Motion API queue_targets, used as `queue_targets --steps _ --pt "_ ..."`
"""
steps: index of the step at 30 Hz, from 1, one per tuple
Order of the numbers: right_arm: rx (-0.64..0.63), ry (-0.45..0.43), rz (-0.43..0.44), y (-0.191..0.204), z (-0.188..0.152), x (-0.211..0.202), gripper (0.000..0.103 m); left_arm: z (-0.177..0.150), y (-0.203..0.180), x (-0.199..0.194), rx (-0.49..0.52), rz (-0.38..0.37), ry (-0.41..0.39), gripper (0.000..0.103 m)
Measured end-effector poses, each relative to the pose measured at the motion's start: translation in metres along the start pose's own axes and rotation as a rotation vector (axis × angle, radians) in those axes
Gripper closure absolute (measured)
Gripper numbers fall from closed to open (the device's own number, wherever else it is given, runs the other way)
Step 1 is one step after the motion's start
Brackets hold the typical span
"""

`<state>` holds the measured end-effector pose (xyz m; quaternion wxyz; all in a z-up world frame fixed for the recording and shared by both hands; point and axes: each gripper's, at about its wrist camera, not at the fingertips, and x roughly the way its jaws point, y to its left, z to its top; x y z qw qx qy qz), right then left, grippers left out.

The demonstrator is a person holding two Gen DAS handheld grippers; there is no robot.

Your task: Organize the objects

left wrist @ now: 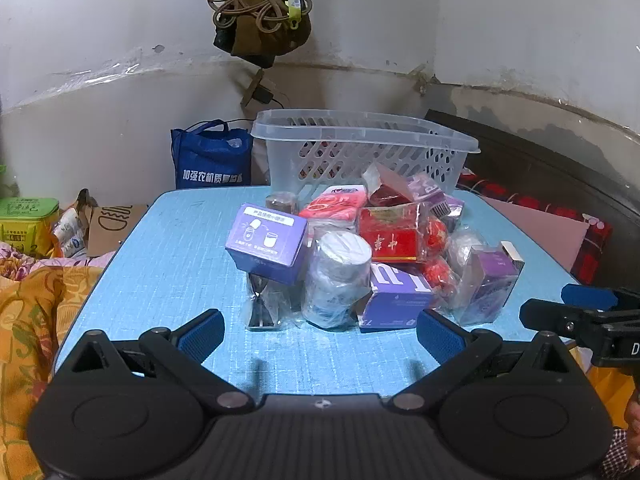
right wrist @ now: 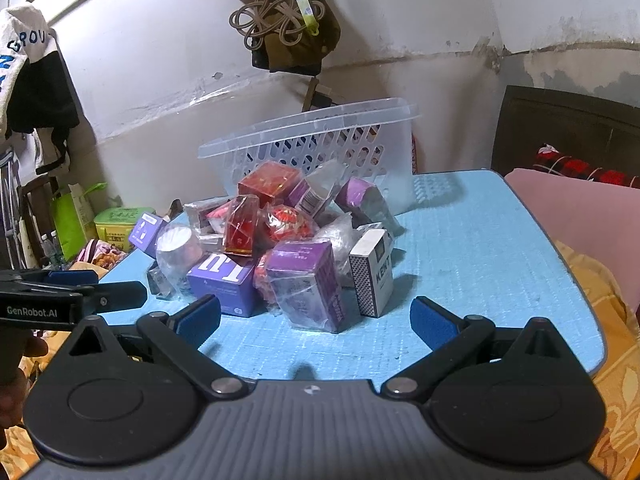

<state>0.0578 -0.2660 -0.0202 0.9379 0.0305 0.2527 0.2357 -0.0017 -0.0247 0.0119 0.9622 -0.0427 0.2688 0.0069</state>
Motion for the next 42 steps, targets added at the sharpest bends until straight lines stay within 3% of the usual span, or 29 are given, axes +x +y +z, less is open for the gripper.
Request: queue_targets --steps 42 --pt "-0.005 0.003 0.001 0.0059 0.0012 0.0080 0.000 -0.0023 0.0021 0.0083 0.004 0.015 -0.002 0.000"
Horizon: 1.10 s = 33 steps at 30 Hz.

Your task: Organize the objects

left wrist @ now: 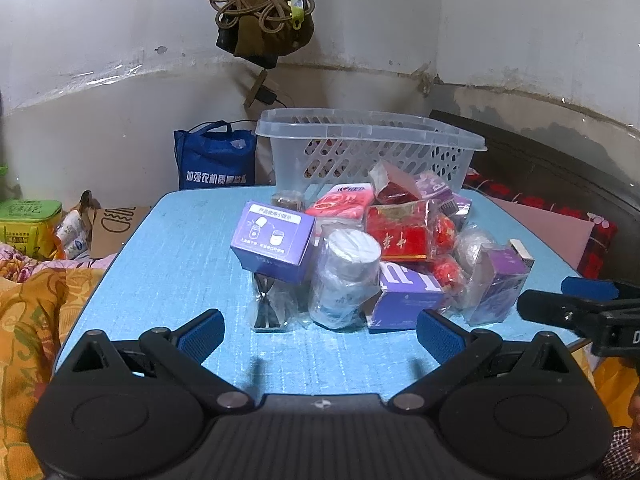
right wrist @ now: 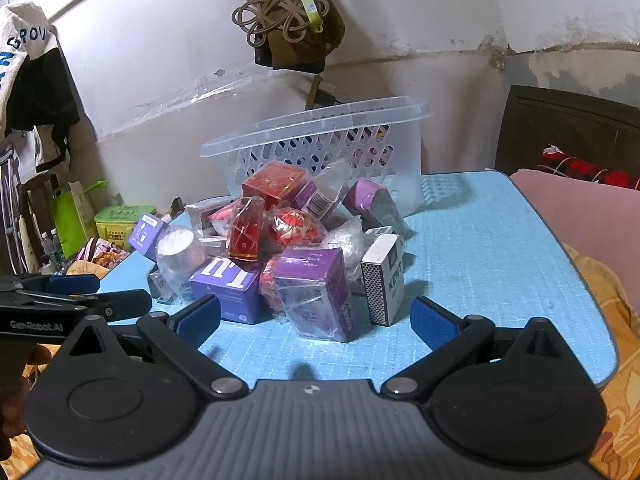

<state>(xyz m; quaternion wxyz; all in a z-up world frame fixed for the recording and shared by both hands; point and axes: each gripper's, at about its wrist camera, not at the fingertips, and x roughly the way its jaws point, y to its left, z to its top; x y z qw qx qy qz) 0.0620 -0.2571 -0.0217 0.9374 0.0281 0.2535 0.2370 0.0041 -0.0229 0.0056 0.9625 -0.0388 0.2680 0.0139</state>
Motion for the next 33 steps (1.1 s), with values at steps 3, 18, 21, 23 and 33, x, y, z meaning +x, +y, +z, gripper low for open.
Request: queue_targets --steps 3,18,21,23,33 --pt "0.003 0.001 -0.002 -0.0008 -0.0002 0.0007 0.000 -0.0005 0.0009 -0.0015 0.001 0.004 -0.008 0.000" --pt "0.000 0.007 0.010 0.0006 0.0002 0.0037 0.000 -0.0010 0.0001 -0.0037 0.006 -0.021 -0.050 0.001" --pt "-0.004 0.014 0.017 0.0016 0.0006 0.0057 0.000 -0.0004 0.0020 -0.0017 0.000 -0.026 -0.047 0.001" --pt "-0.003 0.017 0.021 0.0014 0.0003 0.0063 0.000 0.0001 0.0042 -0.0014 -0.012 -0.031 -0.048 0.001" --pt "-0.004 0.016 0.027 0.0032 0.0006 0.0062 0.000 -0.0002 0.0094 -0.0016 -0.034 -0.039 -0.052 0.001"
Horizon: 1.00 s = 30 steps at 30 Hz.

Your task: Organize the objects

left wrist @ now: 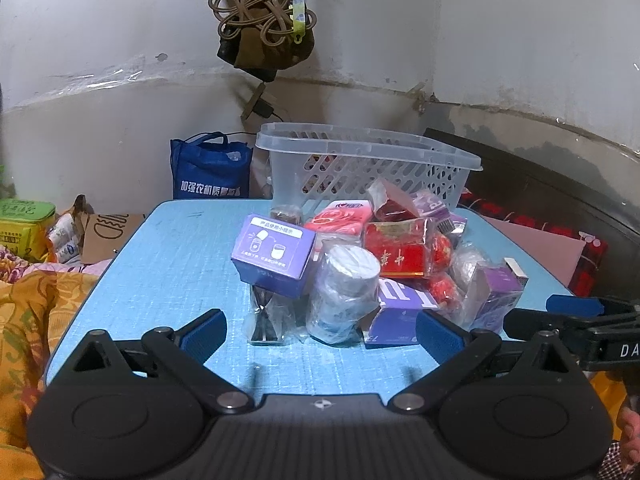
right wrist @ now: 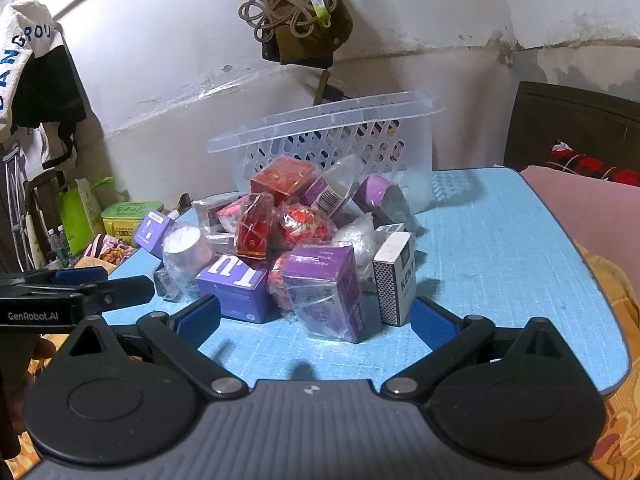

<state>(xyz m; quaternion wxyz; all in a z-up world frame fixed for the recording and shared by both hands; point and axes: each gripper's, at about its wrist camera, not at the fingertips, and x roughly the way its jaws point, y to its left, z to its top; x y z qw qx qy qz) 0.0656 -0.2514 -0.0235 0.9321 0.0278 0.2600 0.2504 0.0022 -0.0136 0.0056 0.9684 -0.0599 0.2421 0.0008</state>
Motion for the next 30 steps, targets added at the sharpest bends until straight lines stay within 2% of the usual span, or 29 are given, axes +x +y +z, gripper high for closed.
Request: queue_targets --steps 9,18,24,26,30 --pt "0.006 -0.009 -0.002 -0.002 -0.001 -0.001 0.000 -0.003 0.005 -0.001 -0.010 0.002 -0.008 0.001" --pt "0.042 -0.074 -0.015 -0.020 0.000 -0.008 0.001 0.006 0.027 -0.004 -0.051 -0.015 -0.072 0.003" --pt "0.055 -0.106 -0.033 -0.027 0.001 -0.011 0.013 0.017 0.038 0.005 -0.039 -0.019 -0.089 0.006" --pt "0.064 -0.118 -0.039 -0.030 0.002 -0.013 0.025 0.020 0.042 0.009 -0.033 -0.019 -0.098 0.006" --pt "0.070 -0.118 -0.050 -0.034 0.003 -0.012 0.032 0.023 0.046 0.019 -0.012 -0.027 -0.096 0.008"
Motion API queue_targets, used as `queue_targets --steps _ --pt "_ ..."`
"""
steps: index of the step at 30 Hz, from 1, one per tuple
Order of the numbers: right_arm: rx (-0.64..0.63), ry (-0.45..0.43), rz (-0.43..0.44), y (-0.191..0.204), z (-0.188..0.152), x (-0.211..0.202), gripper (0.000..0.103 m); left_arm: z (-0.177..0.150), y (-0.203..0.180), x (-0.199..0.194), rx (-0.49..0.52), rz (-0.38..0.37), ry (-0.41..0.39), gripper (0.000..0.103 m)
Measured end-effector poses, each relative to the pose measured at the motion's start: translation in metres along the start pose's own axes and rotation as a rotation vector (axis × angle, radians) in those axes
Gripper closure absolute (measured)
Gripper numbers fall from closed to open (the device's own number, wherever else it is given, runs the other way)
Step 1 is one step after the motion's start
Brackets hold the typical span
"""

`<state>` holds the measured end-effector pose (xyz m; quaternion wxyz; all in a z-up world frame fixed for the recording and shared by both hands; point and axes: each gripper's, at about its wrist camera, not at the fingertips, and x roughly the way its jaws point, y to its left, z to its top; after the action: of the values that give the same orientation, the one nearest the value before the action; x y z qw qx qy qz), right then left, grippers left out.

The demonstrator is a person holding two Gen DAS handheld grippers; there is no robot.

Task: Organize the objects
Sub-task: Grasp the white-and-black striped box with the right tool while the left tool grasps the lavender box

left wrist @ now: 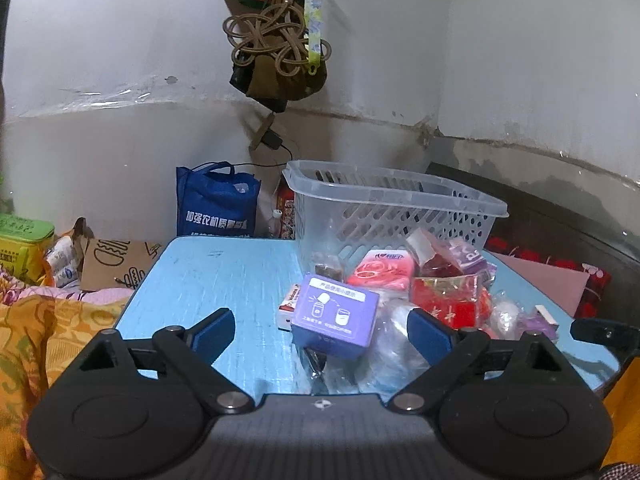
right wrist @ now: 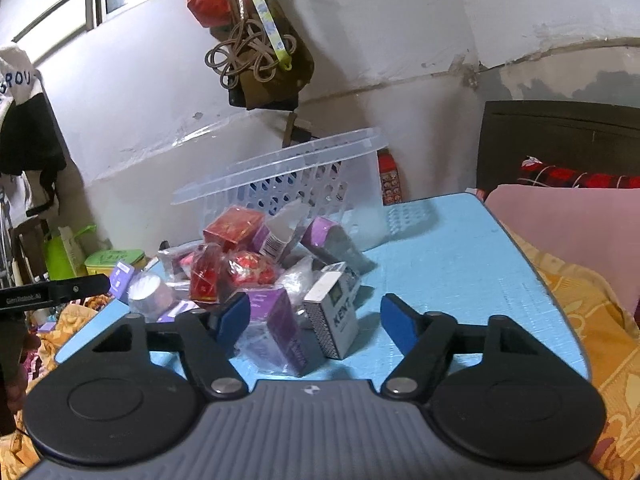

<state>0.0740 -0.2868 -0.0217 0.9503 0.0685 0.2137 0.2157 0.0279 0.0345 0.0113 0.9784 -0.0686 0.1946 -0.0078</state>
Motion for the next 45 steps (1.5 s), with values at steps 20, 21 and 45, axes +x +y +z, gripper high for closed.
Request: queue_targets --steps 20,21,45 --pt "-0.054 0.082 -0.040 0.000 -0.012 0.037 0.079 -0.006 0.006 0.021 0.019 -0.046 -0.009 0.010" --pt "-0.056 0.084 -0.040 0.000 -0.012 0.038 0.079 -0.006 0.006 0.021 0.021 -0.048 -0.012 0.012" --pt "-0.062 0.044 -0.066 -0.001 0.002 0.028 0.085 0.001 0.017 0.012 -0.008 -0.064 -0.081 0.049"
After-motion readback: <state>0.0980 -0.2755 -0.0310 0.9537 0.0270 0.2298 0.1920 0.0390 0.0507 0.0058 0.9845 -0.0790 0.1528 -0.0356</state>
